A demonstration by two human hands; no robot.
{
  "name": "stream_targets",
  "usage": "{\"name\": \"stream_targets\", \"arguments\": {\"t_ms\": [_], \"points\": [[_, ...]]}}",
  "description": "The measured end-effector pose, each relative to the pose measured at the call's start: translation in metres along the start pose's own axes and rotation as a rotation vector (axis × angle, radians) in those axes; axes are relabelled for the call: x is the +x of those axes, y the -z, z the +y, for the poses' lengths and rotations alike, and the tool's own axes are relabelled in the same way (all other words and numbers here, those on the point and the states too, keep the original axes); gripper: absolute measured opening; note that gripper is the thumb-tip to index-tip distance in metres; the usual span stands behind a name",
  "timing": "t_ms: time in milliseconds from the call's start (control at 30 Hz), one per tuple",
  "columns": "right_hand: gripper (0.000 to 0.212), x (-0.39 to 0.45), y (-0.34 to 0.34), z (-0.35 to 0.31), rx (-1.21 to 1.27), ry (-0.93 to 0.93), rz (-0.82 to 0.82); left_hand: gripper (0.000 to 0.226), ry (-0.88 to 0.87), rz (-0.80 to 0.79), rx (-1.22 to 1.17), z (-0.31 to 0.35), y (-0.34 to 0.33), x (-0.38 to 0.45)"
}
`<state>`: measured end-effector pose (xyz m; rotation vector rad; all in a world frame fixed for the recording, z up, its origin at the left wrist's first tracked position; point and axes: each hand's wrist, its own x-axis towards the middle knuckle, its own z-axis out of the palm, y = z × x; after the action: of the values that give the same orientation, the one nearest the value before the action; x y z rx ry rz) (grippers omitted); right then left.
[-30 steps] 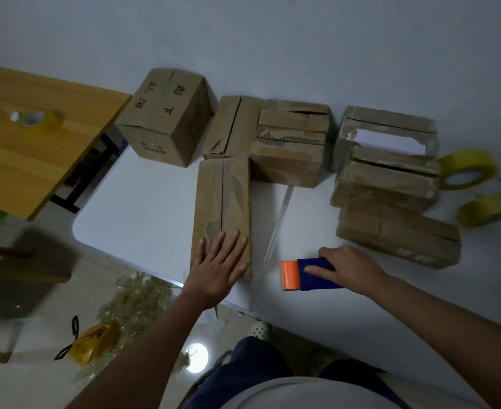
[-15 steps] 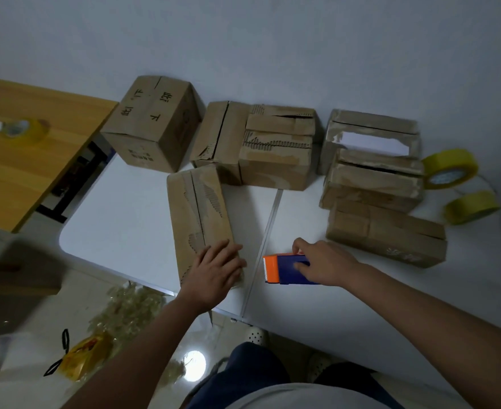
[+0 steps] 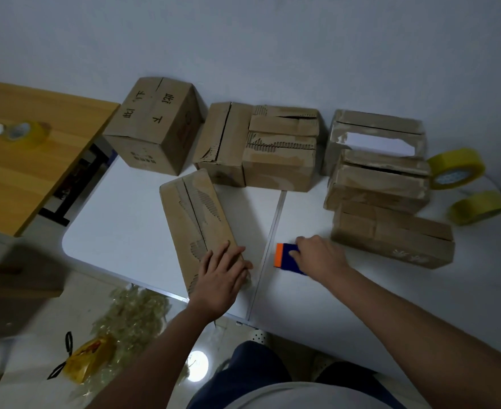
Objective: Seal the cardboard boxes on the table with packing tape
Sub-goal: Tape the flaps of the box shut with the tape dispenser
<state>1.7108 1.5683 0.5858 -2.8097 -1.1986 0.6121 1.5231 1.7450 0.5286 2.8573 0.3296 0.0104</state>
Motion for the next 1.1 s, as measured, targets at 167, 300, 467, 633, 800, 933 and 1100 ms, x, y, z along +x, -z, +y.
{"name": "stream_targets", "arguments": {"t_ms": [167,300,467,633,800,933,1100], "points": [[0.032,0.003,-0.004,0.025,-0.104,-0.074,0.080,0.045,0.007,-0.013,-0.025,0.001,0.002,0.000],[0.055,-0.007,-0.045,0.028,0.137,-0.102,-0.097,0.045,0.002,-0.016,-0.021,-0.001,0.001,0.000],[0.030,-0.013,-0.069,-0.006,0.445,0.010,0.139,0.043,-0.003,-0.014,0.004,-0.003,-0.002,0.000],[0.053,-0.011,-0.052,-0.066,1.760,-0.650,-0.499,0.036,-0.013,-0.014,0.025,-0.004,-0.003,0.001],[0.040,-0.013,-0.045,-0.068,2.104,-0.805,-0.285,0.033,-0.018,0.009,-0.009,-0.001,-0.001,0.000],[0.026,-0.019,-0.047,-0.059,2.018,-0.727,-0.176,0.044,-0.001,-0.031,-0.116,-0.001,0.006,0.001],[0.015,-0.025,-0.048,-0.059,1.748,-0.653,-0.043,0.052,0.011,-0.003,-0.279,-0.015,0.014,-0.005]]}}
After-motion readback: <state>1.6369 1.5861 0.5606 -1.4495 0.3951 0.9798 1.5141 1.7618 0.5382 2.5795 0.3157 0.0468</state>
